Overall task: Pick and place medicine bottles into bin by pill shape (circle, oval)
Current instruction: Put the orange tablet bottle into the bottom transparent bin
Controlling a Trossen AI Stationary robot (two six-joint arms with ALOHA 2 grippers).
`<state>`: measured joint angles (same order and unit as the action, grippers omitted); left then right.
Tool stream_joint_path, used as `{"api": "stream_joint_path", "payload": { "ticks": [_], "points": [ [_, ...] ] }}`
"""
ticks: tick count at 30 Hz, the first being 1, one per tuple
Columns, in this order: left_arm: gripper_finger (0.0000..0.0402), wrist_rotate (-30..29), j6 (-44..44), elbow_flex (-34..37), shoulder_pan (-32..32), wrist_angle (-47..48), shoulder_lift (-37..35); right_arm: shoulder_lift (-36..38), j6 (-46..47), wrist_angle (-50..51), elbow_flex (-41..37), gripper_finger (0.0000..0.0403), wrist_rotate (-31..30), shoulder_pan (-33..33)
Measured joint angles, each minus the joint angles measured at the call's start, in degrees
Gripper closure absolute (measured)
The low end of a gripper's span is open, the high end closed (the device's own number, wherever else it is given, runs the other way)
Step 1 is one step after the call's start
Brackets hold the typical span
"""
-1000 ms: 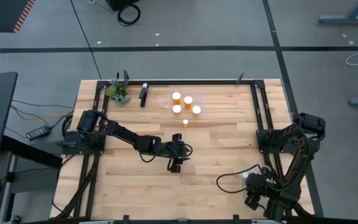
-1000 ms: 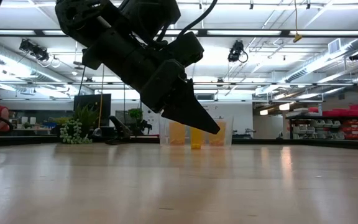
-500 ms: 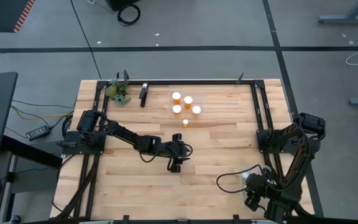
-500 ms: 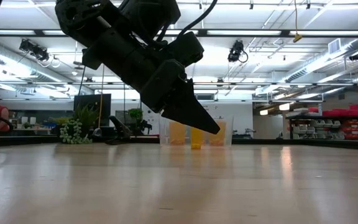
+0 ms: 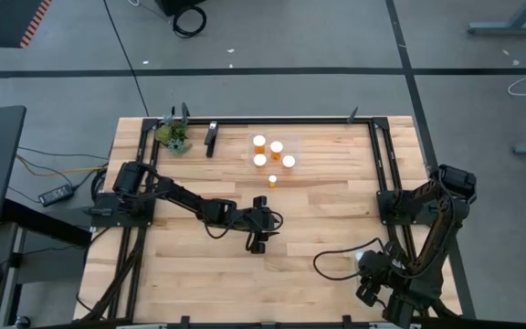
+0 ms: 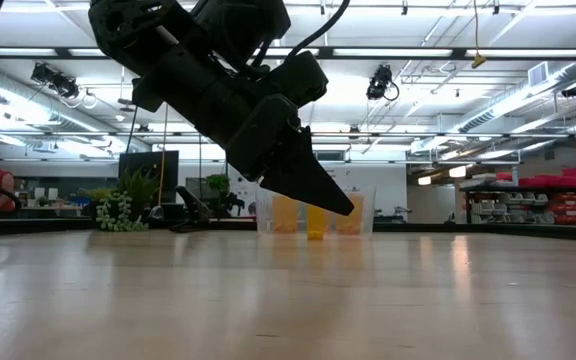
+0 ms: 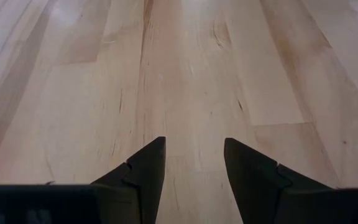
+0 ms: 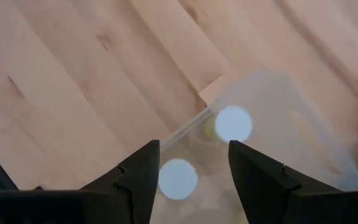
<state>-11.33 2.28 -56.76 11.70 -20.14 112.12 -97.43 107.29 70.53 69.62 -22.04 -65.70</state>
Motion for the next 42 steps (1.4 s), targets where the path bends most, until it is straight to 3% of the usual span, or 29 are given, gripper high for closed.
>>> {"api": "stream_joint_path", "payload": {
  "ticks": [9, 18, 22, 26, 34, 42],
  "points": [
    [0.0230, -6.6, -0.5, 0.0, -0.8, 9.1, -0.4, 1.0, -11.4, 2.1, 3.4, 0.0205, -1.8, 6.8],
    [0.0230, -6.6, 0.8, -0.1, -4.7, 13.3, -0.5, 7.6, -28.9, 0.0, 3.0, 0.0205, -9.6, 13.9],
    [0.0230, -6.9, 0.2, 0.0, -6.0, 15.3, -1.5, 10.4, -36.1, -0.9, 0.6, 0.0205, -11.1, 17.7],
    [0.0230, -7.1, 0.0, 0.0, -7.4, 17.4, -4.1, 14.5, -44.0, -8.2, -6.0, 0.0205, -11.0, 21.7],
    [0.0230, -7.0, -1.4, 3.9, -11.6, 8.0, -4.4, 23.1, -60.1, -24.5, -18.7, 0.0205, -9.0, 32.3],
    [0.0221, -5.8, 0.8, 6.7, -16.0, -1.2, -3.1, 25.0, -75.9, -36.2, -24.7, 0.0205, -4.1, 42.1]
  ]
}}
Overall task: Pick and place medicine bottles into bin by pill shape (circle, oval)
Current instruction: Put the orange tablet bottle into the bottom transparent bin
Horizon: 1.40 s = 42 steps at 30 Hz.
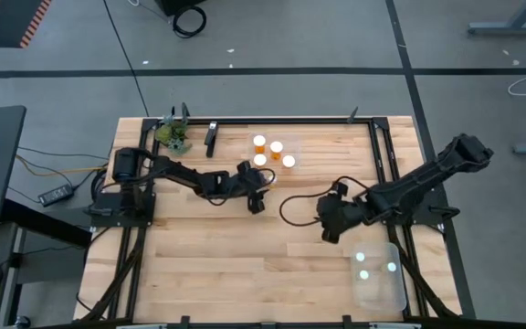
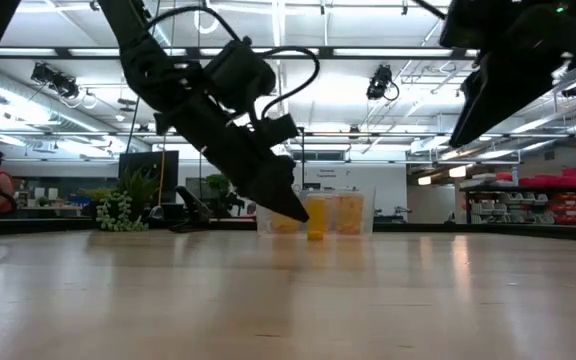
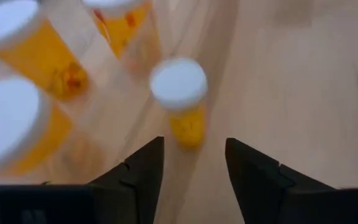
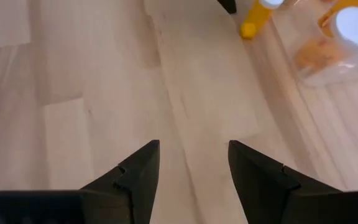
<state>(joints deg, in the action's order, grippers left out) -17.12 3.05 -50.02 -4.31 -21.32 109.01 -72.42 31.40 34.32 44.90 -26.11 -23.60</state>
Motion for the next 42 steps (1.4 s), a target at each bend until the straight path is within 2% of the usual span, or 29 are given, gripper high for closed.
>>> {"api": "stream_joint_path", "payload": {
  "ticks": [6, 9, 14, 20, 29, 33, 36, 42],
  "points": [
    [0.0173, 1.5, 1.5, -0.1, -2.2, -2.8, 2.9, 0.2, -6.4, -1.0, -0.1, 0.0205, 1.4, 3.9],
    [0.0149, 3.3, 1.0, -0.2, -2.7, -7.3, 5.4, 0.3, -8.6, -2.3, -0.1, 0.0205, 1.6, 4.7],
    [0.0138, 3.2, -0.4, -0.4, -2.7, -11.8, 7.9, 0.4, -9.3, -3.4, -0.1, 0.0205, 1.7, 5.1],
    [0.0173, 3.8, 0.1, -0.3, -2.6, -12.4, 7.8, 0.4, -9.1, -3.4, -0.1, 0.0205, 1.8, 5.1],
    [0.0272, 3.8, 0.4, -0.3, -2.0, -12.3, 7.8, 0.4, -8.4, -4.3, -0.1, 0.0205, 1.8, 5.1],
    [0.0303, 5.2, 0.3, -0.3, -0.9, -12.3, 7.8, 0.4, -6.9, -4.8, 0.1, 0.0205, 2.3, 5.5],
    [0.0310, 8.0, -0.8, -0.3, 0.7, -12.3, 7.7, -0.3, -5.9, -6.4, 0.2, 0.0205, 4.7, 6.7],
    [0.0295, 8.5, -1.0, -0.3, 4.7, -11.5, 7.0, -3.8, -8.4, -10.5, 0.2, 0.0205, 5.9, 7.7]
  ]
}}
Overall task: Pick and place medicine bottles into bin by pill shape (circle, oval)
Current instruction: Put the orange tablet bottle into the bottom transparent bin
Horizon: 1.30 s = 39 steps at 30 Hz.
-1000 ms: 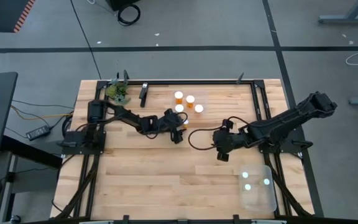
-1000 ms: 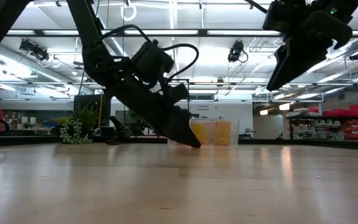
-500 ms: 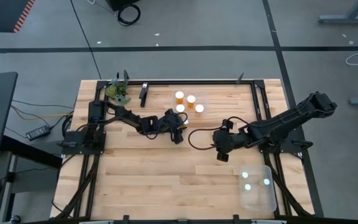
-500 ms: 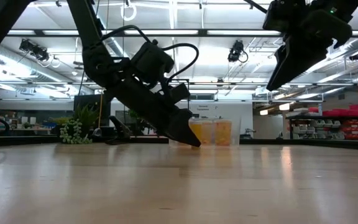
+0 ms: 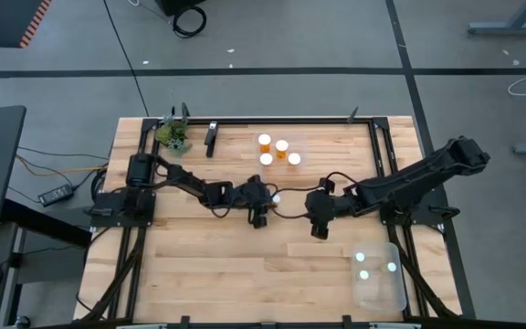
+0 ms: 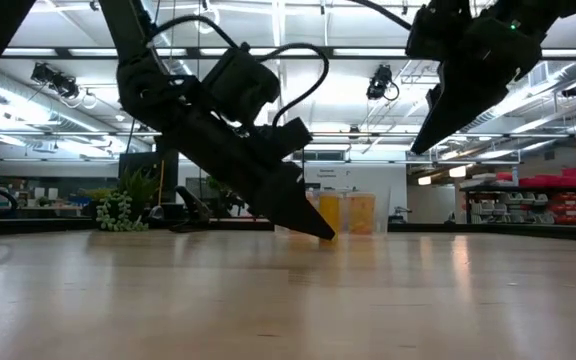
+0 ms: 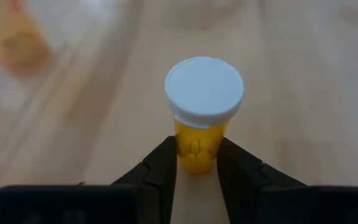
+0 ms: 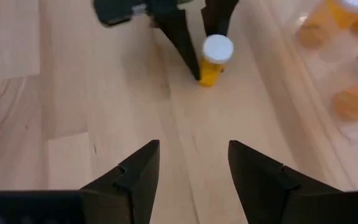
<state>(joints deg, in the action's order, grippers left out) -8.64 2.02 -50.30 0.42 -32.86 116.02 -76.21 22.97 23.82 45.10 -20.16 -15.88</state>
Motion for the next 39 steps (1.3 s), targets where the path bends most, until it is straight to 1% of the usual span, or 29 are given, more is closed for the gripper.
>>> {"api": "stream_joint_path", "payload": {
  "ticks": [3, 7, 11, 16, 19, 24, 26, 31, 33, 39],
  "points": [
    [0.0294, 0.1, 0.3, -1.0, 2.0, 1.8, -0.3, -1.9, -0.5, -2.0, 0.2, 0.0205, 2.4, 0.8],
    [0.0298, 0.1, 0.3, -4.8, 3.9, 8.0, -0.3, -5.9, -1.7, -1.7, 3.2, 0.0205, 4.7, 1.6],
    [0.0300, -0.1, 0.7, -7.4, 5.0, 11.3, -0.3, -10.2, -4.5, -1.6, 7.4, 0.0205, 5.9, 1.5],
    [0.0297, -0.2, 2.5, -9.9, 6.5, 15.4, -0.3, -14.6, -8.1, 0.7, 12.2, 0.0205, 6.0, 1.4],
    [0.0297, -0.2, 3.1, -10.1, 7.4, 15.3, -0.3, -15.9, -9.4, 0.8, 13.6, 0.0205, 6.1, 1.4],
    [0.0297, -0.2, 3.1, -10.2, 8.2, 14.8, -0.3, -16.0, -9.7, 0.5, 13.7, 0.0203, 6.0, 1.2],
    [0.0297, -0.3, 2.8, -10.2, 8.3, 14.2, -0.3, -16.0, -9.6, 0.3, 13.7, 0.0193, 6.3, 1.1],
    [0.0296, -0.3, 1.3, -10.2, 8.8, 12.6, -0.3, -16.0, -8.1, -0.6, 13.7, 0.0150, 6.7, 1.1],
    [0.0296, -0.8, 0.1, -10.2, 8.9, 11.8, -0.3, -16.0, -8.1, -0.7, 13.7, 0.0138, 6.7, 0.9],
    [0.0296, -2.9, -2.7, -10.2, 9.4, 8.6, -0.3, -16.0, -8.2, -1.3, 13.7, 0.0132, 5.8, 0.2]
  ]
}}
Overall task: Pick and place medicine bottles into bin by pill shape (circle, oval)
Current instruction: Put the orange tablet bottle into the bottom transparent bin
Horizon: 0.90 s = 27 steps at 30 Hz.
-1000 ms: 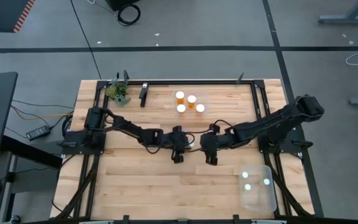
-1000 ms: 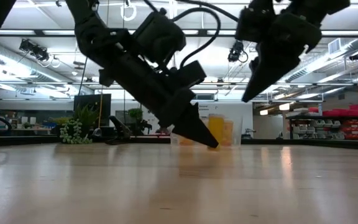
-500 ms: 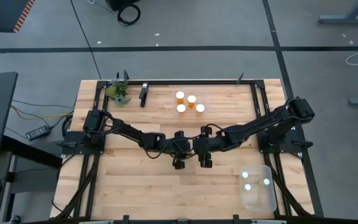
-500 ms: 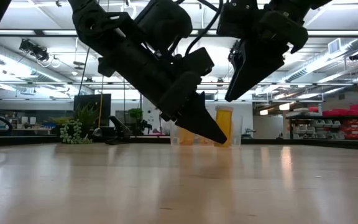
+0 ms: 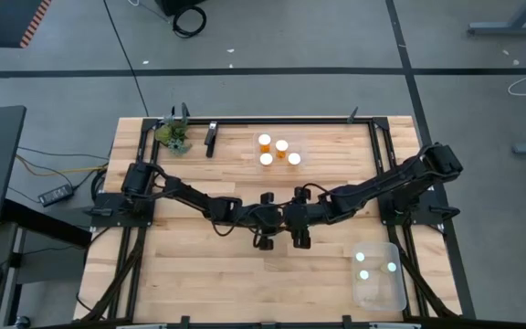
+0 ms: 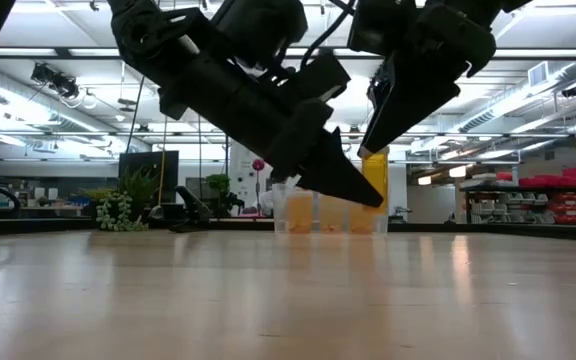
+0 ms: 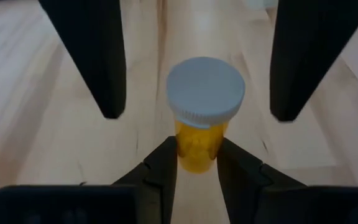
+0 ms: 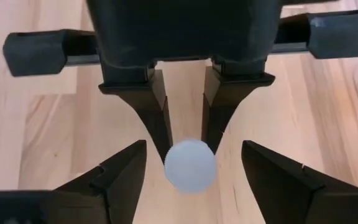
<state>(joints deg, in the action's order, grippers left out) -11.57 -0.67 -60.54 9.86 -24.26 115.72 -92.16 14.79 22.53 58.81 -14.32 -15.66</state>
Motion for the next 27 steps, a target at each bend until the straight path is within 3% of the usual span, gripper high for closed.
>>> {"api": "stream_joint_path", "payload": {
  "ticks": [8, 27],
  "points": [
    [0.0296, -0.8, -0.1, 0.0, 0.0, -2.2, 0.0, 0.0, 0.2, 2.1, 0.0, 0.0141, -1.7, -0.4],
    [0.0296, -1.0, -0.1, 0.0, -0.1, -2.1, 0.0, 0.0, 1.3, 2.1, 0.0, 0.0268, -1.9, -0.4]
  ]
}}
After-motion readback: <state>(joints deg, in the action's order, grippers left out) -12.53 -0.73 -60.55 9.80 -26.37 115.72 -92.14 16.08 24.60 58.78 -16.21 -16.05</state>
